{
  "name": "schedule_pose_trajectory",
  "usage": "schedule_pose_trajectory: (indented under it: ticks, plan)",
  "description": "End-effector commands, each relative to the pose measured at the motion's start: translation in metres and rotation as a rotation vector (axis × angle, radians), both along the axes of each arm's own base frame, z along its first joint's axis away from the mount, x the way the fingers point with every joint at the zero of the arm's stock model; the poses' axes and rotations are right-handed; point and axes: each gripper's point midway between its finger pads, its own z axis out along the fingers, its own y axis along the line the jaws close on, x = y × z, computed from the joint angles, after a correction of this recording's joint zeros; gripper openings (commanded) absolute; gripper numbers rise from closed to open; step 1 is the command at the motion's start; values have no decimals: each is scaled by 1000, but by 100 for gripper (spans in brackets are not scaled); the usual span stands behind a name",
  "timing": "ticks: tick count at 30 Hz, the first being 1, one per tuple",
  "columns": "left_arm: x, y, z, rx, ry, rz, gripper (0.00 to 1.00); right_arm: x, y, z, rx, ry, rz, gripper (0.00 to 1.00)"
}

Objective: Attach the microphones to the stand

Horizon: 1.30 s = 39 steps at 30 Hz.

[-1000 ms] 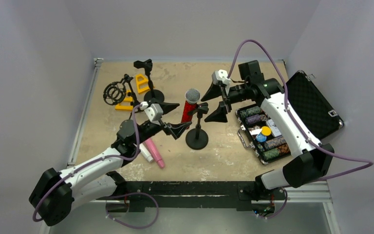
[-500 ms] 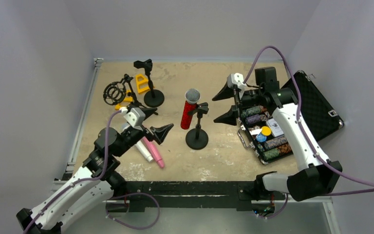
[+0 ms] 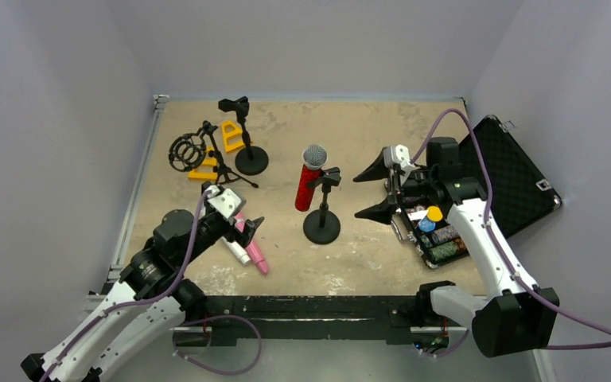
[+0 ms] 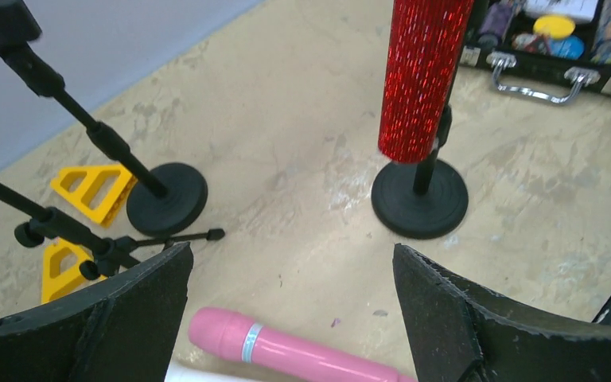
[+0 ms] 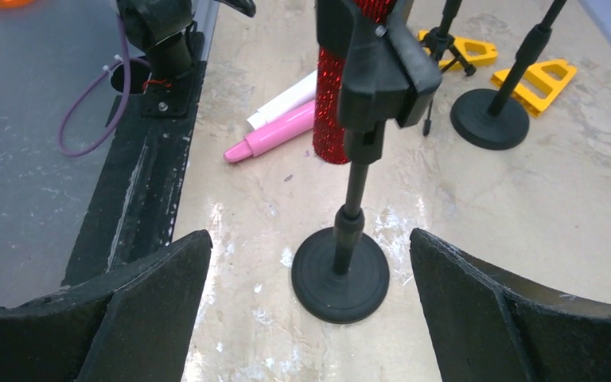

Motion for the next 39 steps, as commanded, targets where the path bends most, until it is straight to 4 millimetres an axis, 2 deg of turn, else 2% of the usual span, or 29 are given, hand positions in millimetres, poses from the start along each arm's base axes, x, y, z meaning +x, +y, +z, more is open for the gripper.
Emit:
schedule_pose_trajectory:
  ticks: [1,6,22,39]
  plan:
    - [1,13,-28,105,25,33,99,-7,2,-5,55,-44,48,99]
    - [3,21,-33,144,33,70,99,0,0,-17,41,-37,18,99]
    - [5,20,-38,164,52,66,99,-1,2,-33,57,-40,45,98]
    - [5,17,-38,160,56,55,99,-4,23,-52,33,-7,77,98]
